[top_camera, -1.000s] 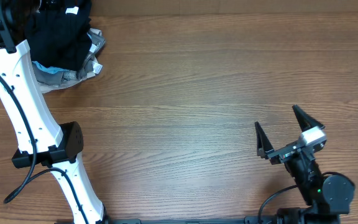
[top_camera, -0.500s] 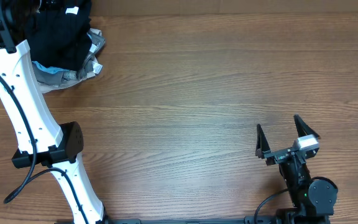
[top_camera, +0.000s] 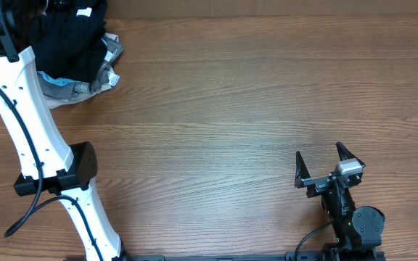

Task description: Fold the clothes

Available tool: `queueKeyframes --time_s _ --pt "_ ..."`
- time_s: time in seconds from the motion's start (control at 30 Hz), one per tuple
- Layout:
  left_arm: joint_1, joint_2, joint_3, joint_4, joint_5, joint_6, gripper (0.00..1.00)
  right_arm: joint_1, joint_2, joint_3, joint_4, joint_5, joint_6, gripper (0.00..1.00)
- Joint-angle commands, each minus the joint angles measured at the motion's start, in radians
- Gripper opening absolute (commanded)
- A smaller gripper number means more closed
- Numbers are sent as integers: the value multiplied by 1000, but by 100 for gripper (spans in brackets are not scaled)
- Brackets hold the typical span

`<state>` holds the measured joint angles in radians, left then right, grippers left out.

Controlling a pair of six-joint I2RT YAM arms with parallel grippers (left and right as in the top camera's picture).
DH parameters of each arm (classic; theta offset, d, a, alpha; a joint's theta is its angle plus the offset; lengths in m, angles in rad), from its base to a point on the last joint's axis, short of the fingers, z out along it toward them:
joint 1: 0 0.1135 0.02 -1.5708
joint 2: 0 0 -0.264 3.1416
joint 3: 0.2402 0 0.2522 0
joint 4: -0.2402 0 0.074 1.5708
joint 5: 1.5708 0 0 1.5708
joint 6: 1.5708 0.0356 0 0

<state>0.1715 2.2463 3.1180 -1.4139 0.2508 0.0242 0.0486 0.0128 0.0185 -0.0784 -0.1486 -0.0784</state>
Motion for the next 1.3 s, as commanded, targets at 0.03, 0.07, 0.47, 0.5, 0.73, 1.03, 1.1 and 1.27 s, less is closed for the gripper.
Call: queueKeyframes --time_s 0.03,0.07,0.47,0.5,0.73,1.03,1.1,1.27 --pt "-1 5 -1 3 8 -13 100 8 -10 -11 6 17 7 100" --pt "-1 5 -1 3 8 -13 100 8 -10 -11 6 18 6 100" --pt "-1 5 -1 3 8 -13 100 8 -10 -11 6 17 7 100" --pt "-1 5 -1 3 8 -13 100 8 -10 -11 6 17 7 100" --pt "-1 5 -1 3 8 -13 100 8 -10 -11 6 17 7 100" --pt "-1 5 -1 3 8 -13 100 8 -10 -11 6 17 7 100" --pt "-1 -1 -1 -15 0 -11 100 8 -10 -11 6 17 7 100" --pt "-1 -43 -19 -119 -45 6 100 8 -10 -11 6 17 7 100"
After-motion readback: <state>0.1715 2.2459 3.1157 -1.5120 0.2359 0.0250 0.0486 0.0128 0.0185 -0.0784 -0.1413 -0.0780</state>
